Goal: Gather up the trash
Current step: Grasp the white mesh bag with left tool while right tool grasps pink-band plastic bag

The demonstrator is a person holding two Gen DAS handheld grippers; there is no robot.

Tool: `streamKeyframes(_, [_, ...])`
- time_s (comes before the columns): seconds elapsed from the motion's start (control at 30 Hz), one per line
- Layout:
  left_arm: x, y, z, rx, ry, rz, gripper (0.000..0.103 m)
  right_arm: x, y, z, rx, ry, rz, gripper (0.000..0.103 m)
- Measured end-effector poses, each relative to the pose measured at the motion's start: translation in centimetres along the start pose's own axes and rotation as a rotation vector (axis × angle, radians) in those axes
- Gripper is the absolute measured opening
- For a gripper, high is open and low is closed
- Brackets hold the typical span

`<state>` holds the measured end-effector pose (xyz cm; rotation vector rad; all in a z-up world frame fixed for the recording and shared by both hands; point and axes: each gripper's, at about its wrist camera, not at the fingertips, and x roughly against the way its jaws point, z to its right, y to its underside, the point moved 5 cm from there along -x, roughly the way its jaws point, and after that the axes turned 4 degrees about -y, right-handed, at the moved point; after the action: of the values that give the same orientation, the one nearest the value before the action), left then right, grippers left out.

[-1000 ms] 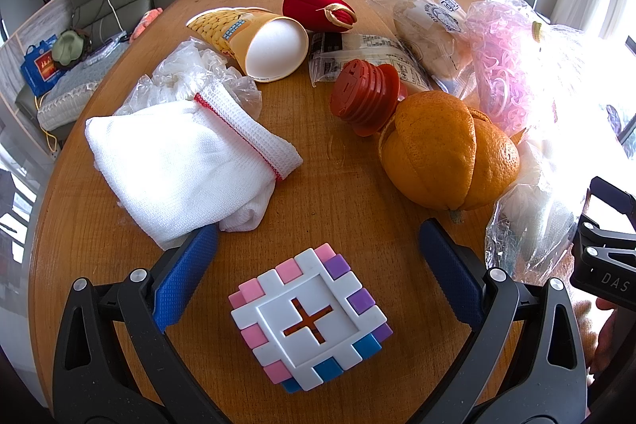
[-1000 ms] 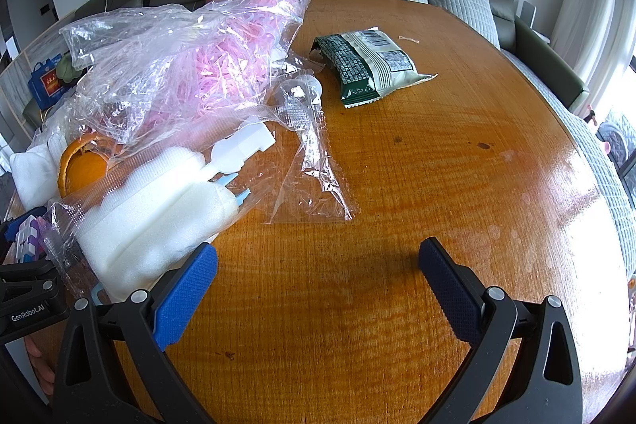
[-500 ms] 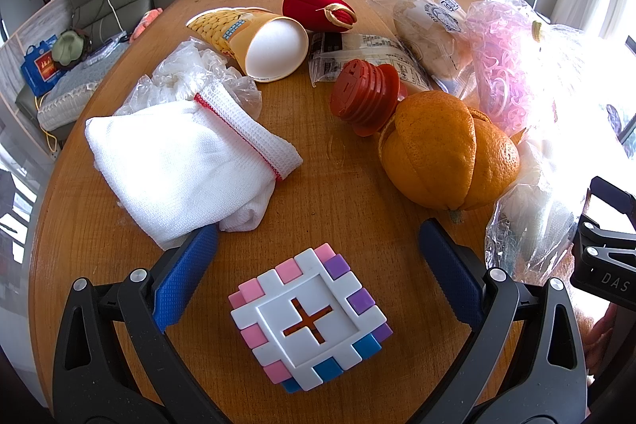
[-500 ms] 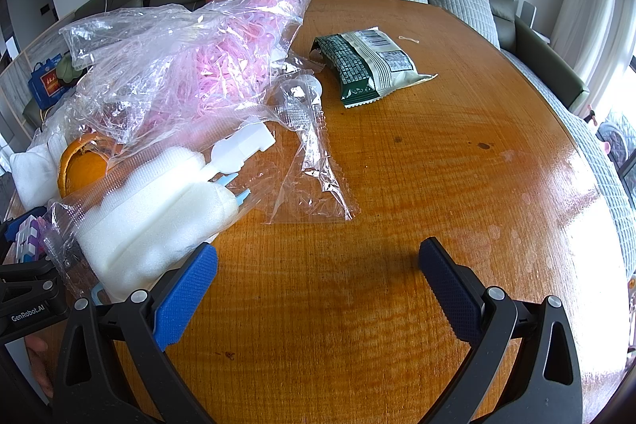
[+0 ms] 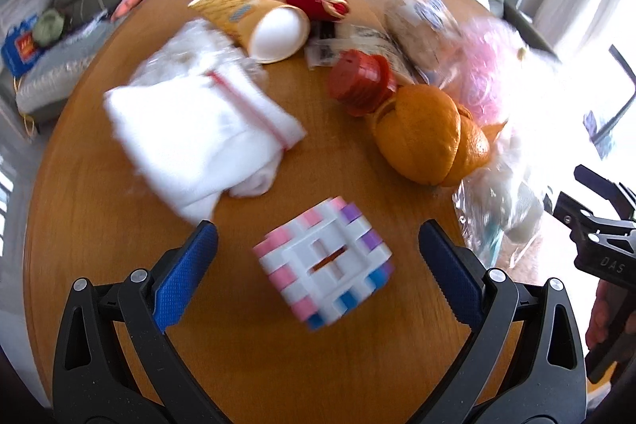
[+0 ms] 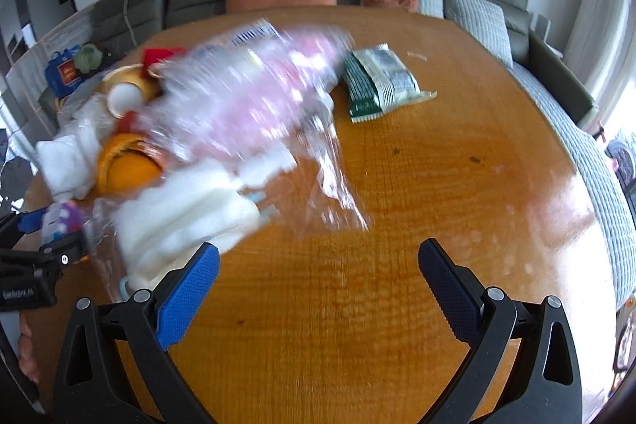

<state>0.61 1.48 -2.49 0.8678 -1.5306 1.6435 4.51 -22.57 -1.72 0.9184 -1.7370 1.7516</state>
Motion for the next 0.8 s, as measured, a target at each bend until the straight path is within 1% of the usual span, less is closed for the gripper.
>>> streamKeyframes(0.13, [2.0, -0.2, -2.4, 0.086, 0.002, 0.011, 0.098, 2.3, -0.5, -0.3, 0.000, -0.056, 0.016, 0.101])
streamKeyframes(0.27, [3.0, -1.6, -5.3, 0.149, -0.047, 0.041, 0.098, 4.3, -1.2, -0.1, -0.012, -0.086, 0.039, 0.101])
streamKeyframes(0.4, [1.9, -3.9, -7.0, 0.189, -0.055, 0.025, 0.098, 5.1, -3.4, -0.1, -0.028, -0.106, 0.066, 0.101])
streamKeyframes(0.5, [0.9, -5.0, -7.1, 0.176, -0.063, 0.002, 0.096, 5.0, -4.8, -0.7, -0.029, -0.112, 0.080, 0.100])
streamKeyframes(0.53, [0.4, -5.3, -7.0, 0.165, -0.071, -0.015, 0.091, 4.8, -5.4, -1.0, -0.023, -0.112, 0.083, 0.098])
streamKeyframes(0.6, [-0.5, -5.3, -6.6, 0.162, -0.058, -0.056, 0.047, 4.5, -6.1, -1.5, -0.006, -0.106, 0.084, 0.096])
streamKeyframes(0.63, [-1.0, -5.2, -6.6, 0.176, -0.052, -0.077, 0.040, 4.3, -6.5, -1.9, 0.008, -0.101, 0.085, 0.095])
streamKeyframes(0.67, [-1.4, -5.0, -6.5, 0.198, -0.026, -0.091, 0.030, 4.0, -6.8, -2.1, 0.020, -0.097, 0.085, 0.094])
streamKeyframes(0.7, [-1.5, -4.9, -6.5, 0.213, -0.009, -0.094, 0.024, 3.8, -7.1, -2.2, 0.030, -0.093, 0.084, 0.092])
streamKeyframes(0.73, [-1.5, -4.7, -6.5, 0.227, 0.005, -0.090, 0.022, 3.4, -7.5, -2.3, 0.039, -0.089, 0.079, 0.090])
streamKeyframes(0.77, [-1.4, -4.5, -6.5, 0.234, 0.013, -0.082, 0.017, 3.0, -7.7, -2.4, 0.043, -0.088, 0.072, 0.088])
streamKeyframes(0.8, [-1.1, -4.4, -6.4, 0.235, 0.018, -0.070, 0.014, 2.3, -8.1, -2.3, 0.049, -0.089, 0.056, 0.084])
